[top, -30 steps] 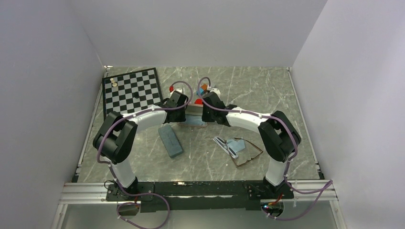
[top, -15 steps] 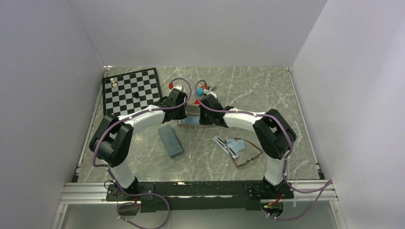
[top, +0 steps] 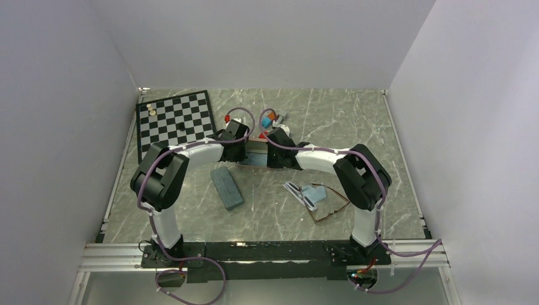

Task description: Organize the sunglasses

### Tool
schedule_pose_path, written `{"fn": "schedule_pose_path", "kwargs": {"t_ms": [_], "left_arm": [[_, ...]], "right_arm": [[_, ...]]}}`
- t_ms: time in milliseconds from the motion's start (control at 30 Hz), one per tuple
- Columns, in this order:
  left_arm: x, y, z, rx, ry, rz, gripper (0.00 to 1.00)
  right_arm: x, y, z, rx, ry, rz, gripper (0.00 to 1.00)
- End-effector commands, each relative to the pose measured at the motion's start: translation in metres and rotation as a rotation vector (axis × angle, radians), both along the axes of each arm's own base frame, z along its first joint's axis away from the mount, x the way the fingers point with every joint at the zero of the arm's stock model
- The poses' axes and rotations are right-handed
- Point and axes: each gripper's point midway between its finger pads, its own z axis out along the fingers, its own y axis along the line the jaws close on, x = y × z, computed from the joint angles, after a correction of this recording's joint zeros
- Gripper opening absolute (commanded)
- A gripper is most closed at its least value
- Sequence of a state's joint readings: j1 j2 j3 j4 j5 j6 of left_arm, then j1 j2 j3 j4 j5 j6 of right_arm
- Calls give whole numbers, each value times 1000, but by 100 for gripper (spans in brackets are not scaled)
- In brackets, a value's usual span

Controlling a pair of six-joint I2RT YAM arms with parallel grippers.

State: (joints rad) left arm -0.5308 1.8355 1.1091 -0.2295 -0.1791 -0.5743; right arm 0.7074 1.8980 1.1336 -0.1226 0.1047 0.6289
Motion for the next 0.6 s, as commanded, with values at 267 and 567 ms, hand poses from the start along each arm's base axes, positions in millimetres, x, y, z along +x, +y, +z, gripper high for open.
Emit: {"fn": "schedule_pose_path", "kwargs": {"t_ms": [267, 567], "left_arm": [[12, 15, 9, 36, -14, 59, 8], [7, -5, 58, -100, -111, -27, 29]], "right_arm": [[11, -19, 22, -14, -77, -77, 13], [0, 2, 85, 160, -192, 61, 45]]}}
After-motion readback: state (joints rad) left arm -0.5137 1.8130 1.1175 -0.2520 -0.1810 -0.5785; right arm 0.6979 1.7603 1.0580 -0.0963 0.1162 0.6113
